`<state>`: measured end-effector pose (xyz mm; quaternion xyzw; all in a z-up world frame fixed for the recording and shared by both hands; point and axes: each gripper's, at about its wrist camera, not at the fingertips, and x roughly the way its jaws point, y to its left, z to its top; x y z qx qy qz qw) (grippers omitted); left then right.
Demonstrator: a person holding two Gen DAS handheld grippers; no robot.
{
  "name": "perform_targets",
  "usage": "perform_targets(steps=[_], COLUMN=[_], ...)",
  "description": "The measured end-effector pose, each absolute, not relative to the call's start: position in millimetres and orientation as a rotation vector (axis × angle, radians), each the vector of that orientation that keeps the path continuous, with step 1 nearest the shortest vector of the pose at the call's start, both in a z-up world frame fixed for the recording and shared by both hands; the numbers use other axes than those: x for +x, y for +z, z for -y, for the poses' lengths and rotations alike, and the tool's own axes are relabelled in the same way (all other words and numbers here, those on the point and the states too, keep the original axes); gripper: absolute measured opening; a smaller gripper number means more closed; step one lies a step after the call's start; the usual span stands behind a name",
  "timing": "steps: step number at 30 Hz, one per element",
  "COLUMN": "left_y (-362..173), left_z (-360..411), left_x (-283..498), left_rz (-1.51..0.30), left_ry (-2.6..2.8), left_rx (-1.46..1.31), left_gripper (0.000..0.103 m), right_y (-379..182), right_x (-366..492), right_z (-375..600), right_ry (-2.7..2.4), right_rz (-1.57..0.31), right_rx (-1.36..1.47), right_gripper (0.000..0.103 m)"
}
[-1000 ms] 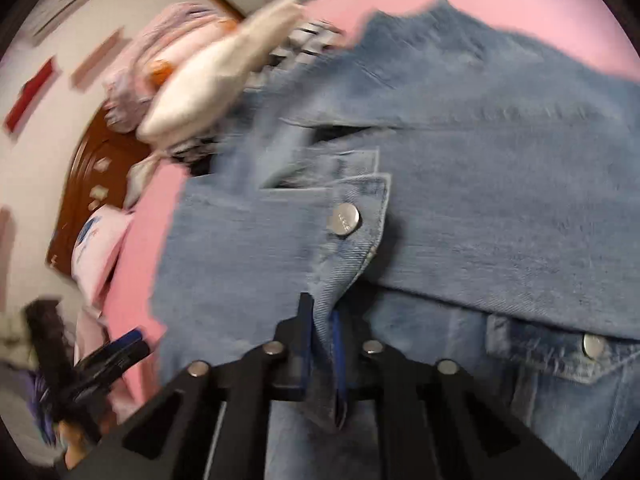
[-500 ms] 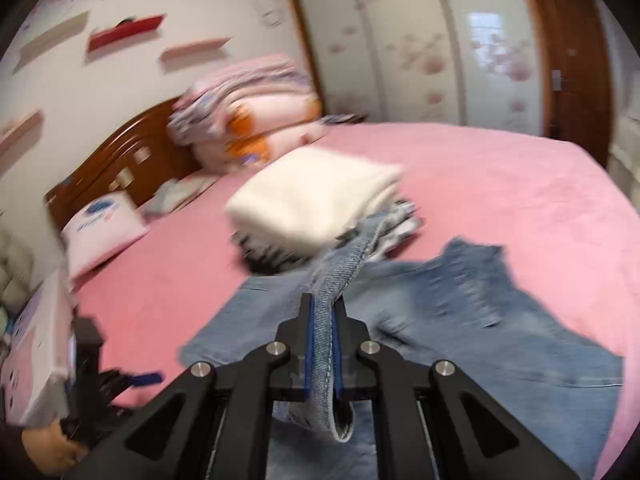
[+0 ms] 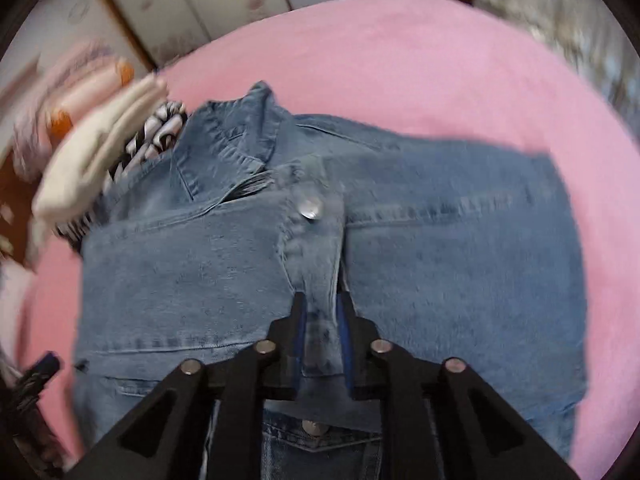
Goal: Fold large clothes
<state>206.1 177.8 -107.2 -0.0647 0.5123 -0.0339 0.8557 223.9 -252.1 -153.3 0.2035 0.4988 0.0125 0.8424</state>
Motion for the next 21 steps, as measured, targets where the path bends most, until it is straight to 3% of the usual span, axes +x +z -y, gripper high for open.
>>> perform_targets(steps=[3, 10, 13, 16, 17, 18, 20, 21], left_y=[-115.6, -159.7, -169.3, -168.8, -166.1, -162.4, -154.7, -153.6], left_z=[-187.0, -205.6, -203.8, -193.3, -187.1, -180.7, -169.9, -166.5], left_x=[247.2, 319.9, 332.0, 337.9, 338.6, 337.7, 336.6, 336.0], left_rz=[-1.103, -1.229, -1.229, -1.208, -1.190, -1.176, -1.143, -1.125], left_ry=[-0.087, -0.063, -0.076, -0.087, -0.104, -0.126, -0.077, -0.072], left_rx=[-0.171, -0.246, -0.256, -0.221, -0.202, -0.193, -0.119, -0.092], left_gripper=[0.079, 0.079, 0.085, 0.084, 0.065, 0.036, 0.016, 0.013], right_y=[-151.2, -159.4, -165.7, -166.9, -166.9, -165.7, -157.2, -151.6], right_x=[228.2, 272.7, 293.4, 301.3, 301.0, 298.5, 288.9, 281.1], right_z=[263.2, 249.2, 237.6, 224.2, 218.2, 213.5, 216.5, 221.9], right_ry=[0.023, 0.065, 0.071, 0.059, 0.053, 0.052, 0.052, 0.048], right_rz=[-1.017, -1.040, -1.052, -1.056, -1.055, -1.050, -1.022, -0.993], right_rx=[0.464, 0.423, 0.380, 0.275, 0.212, 0.164, 0.175, 0.211], right_gripper=[0.047, 0.047, 0.047, 0.046, 0.034, 0.020, 0.015, 0.015])
